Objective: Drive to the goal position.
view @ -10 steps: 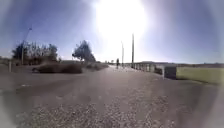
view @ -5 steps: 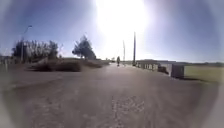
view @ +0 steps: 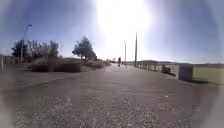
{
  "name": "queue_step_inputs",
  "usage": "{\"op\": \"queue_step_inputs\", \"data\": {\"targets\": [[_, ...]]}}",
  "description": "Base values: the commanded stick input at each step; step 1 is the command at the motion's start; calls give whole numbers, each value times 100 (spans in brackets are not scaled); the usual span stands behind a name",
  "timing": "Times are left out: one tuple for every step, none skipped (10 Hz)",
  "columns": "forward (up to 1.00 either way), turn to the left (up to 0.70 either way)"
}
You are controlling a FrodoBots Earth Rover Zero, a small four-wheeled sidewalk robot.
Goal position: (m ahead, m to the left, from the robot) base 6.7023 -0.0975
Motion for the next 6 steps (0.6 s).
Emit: {"op": "queue_step_inputs", "data": {"targets": [[100,-29],[100,-12],[100,0],[100,0],[100,0],[100,0]]}}
